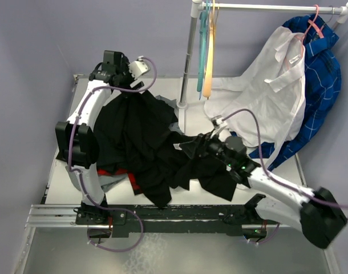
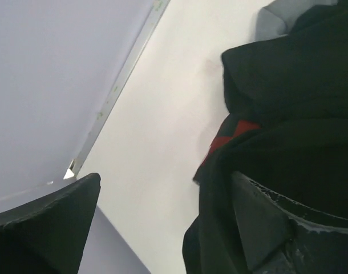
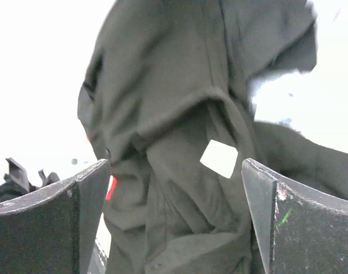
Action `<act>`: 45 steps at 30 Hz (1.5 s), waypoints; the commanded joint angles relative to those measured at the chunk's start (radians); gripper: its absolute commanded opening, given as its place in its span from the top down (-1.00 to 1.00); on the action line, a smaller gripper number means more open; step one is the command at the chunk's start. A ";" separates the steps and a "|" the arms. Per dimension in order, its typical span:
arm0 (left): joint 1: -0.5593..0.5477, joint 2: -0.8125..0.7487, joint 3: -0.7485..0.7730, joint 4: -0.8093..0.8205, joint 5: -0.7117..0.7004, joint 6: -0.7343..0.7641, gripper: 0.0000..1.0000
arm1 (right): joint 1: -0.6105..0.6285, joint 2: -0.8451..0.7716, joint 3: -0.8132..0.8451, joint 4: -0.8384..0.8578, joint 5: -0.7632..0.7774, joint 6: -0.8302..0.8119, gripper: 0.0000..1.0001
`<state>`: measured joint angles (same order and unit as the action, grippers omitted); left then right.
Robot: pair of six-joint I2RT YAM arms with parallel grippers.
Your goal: Place the shirt on the hanger
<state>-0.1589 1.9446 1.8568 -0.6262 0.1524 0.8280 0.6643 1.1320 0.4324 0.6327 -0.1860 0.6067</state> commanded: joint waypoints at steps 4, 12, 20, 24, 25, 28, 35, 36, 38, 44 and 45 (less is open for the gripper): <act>0.006 -0.141 0.133 -0.120 -0.066 -0.269 -0.98 | -0.004 -0.433 0.020 -0.349 0.119 -0.130 -0.99; 0.006 -0.375 0.261 -0.414 0.124 -0.529 -0.98 | -0.003 -0.693 0.320 -0.636 0.123 -0.215 -0.99; 0.005 -0.538 0.076 -0.414 0.142 -0.551 -0.98 | -0.023 -0.165 1.037 -0.848 0.564 -0.440 -1.00; 0.007 -0.584 -0.021 -0.407 0.174 -0.543 -0.98 | -0.264 0.091 1.312 -0.842 0.332 -0.373 -0.69; 0.007 -0.596 -0.039 -0.403 0.169 -0.541 -0.98 | -0.313 0.137 1.361 -0.840 0.287 -0.351 -0.63; 0.008 -0.636 -0.091 -0.389 0.164 -0.538 -0.98 | -0.366 0.268 1.481 -0.855 0.203 -0.320 -0.50; 0.020 -0.692 -0.151 -0.365 0.155 -0.534 -0.98 | -0.368 0.359 1.475 -0.808 0.174 -0.288 -0.41; 0.021 -0.694 -0.157 -0.363 0.158 -0.532 -0.98 | -0.368 0.364 1.469 -0.800 0.170 -0.285 -0.44; 0.021 -0.696 -0.177 -0.347 0.156 -0.530 -0.98 | -0.368 0.375 1.459 -0.790 0.159 -0.281 -0.45; 0.024 -0.689 -0.185 -0.336 0.155 -0.528 -0.98 | -0.368 0.406 1.435 -0.771 0.139 -0.261 -0.43; 0.024 -0.688 -0.184 -0.336 0.153 -0.529 -0.98 | -0.368 0.411 1.432 -0.770 0.141 -0.260 -0.43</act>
<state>-0.1440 1.2568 1.6760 -1.0065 0.3031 0.3061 0.2947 1.5520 1.8732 -0.2028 -0.0200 0.3248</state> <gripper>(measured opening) 0.990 0.721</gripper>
